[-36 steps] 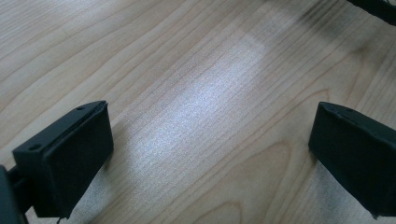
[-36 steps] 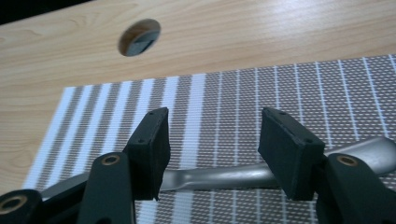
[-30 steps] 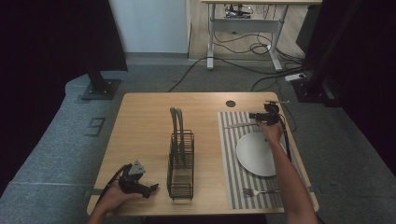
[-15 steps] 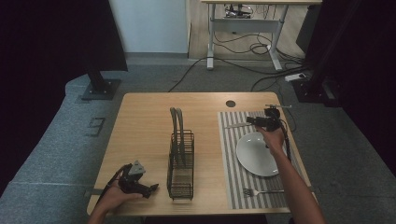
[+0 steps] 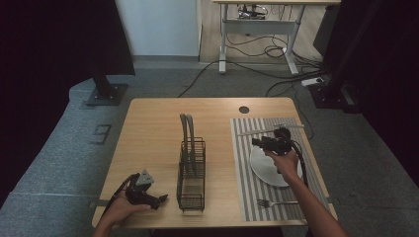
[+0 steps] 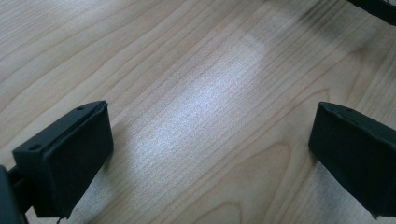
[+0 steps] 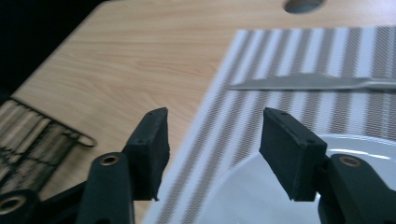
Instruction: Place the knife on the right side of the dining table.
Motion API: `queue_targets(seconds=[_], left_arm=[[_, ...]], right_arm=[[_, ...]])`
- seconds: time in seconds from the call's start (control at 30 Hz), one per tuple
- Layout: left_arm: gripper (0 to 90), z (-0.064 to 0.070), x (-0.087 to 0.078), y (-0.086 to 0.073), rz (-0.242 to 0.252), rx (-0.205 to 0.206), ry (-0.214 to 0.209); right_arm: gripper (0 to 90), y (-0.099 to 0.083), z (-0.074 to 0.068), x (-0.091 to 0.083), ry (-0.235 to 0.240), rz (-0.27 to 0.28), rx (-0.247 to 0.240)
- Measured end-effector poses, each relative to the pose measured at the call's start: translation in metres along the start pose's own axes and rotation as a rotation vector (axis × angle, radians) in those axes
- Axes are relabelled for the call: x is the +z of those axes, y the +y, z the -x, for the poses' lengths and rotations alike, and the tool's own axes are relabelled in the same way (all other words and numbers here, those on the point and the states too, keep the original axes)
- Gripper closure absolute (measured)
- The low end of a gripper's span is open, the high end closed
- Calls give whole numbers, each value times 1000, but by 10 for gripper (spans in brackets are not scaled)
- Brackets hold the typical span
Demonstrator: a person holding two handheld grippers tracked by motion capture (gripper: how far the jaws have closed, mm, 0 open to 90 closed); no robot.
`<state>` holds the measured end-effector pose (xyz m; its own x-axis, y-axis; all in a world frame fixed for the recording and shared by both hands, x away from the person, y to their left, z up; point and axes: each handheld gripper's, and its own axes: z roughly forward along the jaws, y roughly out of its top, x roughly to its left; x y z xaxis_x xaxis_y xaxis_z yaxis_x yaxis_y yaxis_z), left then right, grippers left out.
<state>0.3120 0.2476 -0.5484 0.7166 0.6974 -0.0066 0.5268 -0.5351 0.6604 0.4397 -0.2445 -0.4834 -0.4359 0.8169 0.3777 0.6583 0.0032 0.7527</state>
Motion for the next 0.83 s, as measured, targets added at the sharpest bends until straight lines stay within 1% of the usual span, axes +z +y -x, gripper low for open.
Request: queue_targets(seconds=[0.07,0.1,0.13,0.17,0.2,0.27,0.3,0.4,0.47,0.53,0.6,0.7,0.83], left_arm=[[0,0,0,0,0,0,0],[0,0,0,0,0,0,0],[0,0,0,0,0,0,0],[0,0,0,0,0,0,0],[0,0,0,0,0,0,0],[0,0,0,0,0,-1,1],[0,0,0,0,0,-1,1],[0,0,0,0,0,-2,1],[0,0,0,0,0,-2,1],[0,0,0,0,0,-2,1],[0,0,0,0,0,-1,1],[0,0,0,0,0,-2,1],[0,0,0,0,0,-2,2]], right_arm=[[421,-3,-9,-3,22,6,-6],[421,-3,-9,-3,22,6,-6],[421,-7,-18,-5,42,9,-17],[421,-7,-18,-5,42,9,-17],[421,-11,-25,-6,58,2,-29],[421,-15,-32,-7,71,5,-40],[421,-15,-32,-7,71,5,-40],[421,-24,-40,-6,93,11,-46],[421,-30,-48,-5,103,3,-68],[421,-33,-51,-5,111,-4,-78],[419,-34,-53,-4,110,-5,-83],[420,-36,-56,-4,102,0,-105],[420,-39,-57,-4,102,3,-106]])
